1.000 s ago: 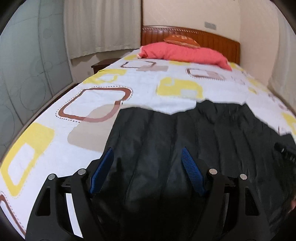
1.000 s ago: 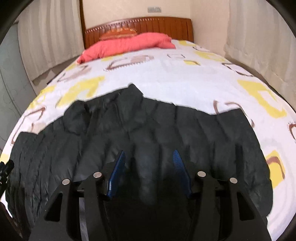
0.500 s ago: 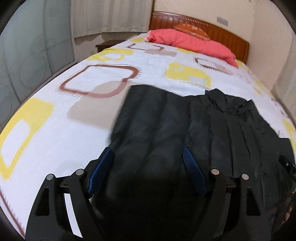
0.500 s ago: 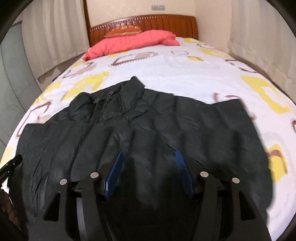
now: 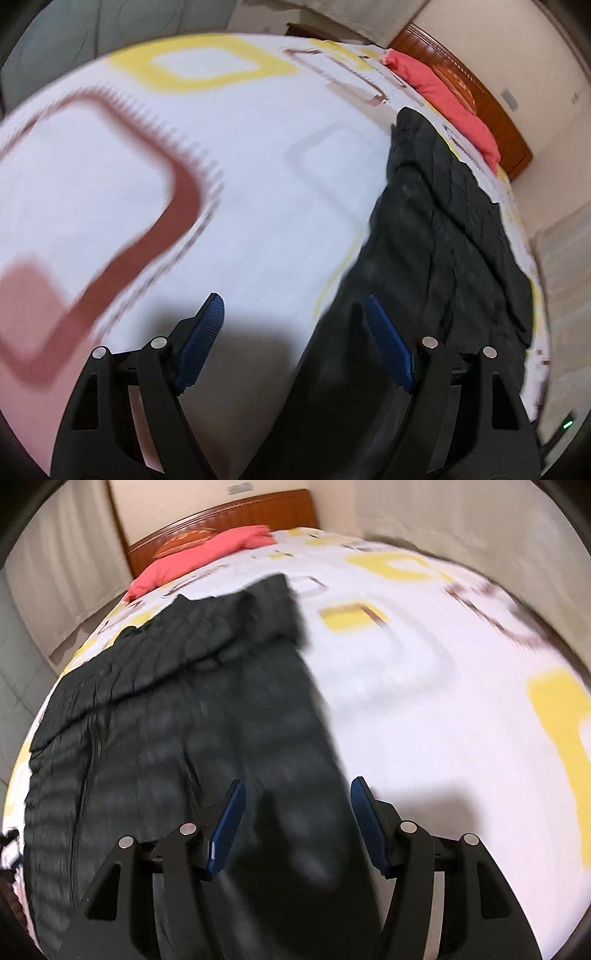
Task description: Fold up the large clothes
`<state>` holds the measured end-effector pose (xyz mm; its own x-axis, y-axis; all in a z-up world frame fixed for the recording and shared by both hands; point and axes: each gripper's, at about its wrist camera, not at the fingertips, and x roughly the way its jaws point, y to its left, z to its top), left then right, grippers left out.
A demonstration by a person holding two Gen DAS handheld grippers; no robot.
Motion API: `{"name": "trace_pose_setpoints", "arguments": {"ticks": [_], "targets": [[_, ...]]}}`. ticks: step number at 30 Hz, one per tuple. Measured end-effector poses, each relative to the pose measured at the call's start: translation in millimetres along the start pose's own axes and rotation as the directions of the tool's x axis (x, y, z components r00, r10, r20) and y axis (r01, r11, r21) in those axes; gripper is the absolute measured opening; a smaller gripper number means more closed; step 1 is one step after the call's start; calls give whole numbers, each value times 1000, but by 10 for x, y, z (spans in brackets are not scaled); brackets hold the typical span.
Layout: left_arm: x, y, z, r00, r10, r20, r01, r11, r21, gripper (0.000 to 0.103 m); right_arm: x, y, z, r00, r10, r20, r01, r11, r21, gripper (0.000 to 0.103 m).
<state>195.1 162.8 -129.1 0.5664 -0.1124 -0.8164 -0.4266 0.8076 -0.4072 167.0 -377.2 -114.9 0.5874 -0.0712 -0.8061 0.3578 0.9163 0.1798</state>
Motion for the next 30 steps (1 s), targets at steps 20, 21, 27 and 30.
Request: {"name": "trace_pose_setpoints", "arguments": {"ticks": [20, 21, 27, 30], "targets": [[-521, 420, -1082, 931, -364, -32, 350, 914, -205, 75, -573, -507, -1370, 931, 358, 70, -363, 886, 288, 59], [-504, 418, -1086, 928, -370, -32, 356, 911, -210, 73, -568, -502, -1366, 929, 362, 79, -368, 882, 295, 58], [-374, 315, -1085, 926, -375, -38, 361, 913, -191, 64, -382, -512, -1300, 898, 434, 73, -430, 829, 357, 29], [-398, 266, -1146, 929, -367, -55, 357, 924, -136, 44, -401, -509, -1312, 891, 448, 73, -445, 827, 344, 19]]}}
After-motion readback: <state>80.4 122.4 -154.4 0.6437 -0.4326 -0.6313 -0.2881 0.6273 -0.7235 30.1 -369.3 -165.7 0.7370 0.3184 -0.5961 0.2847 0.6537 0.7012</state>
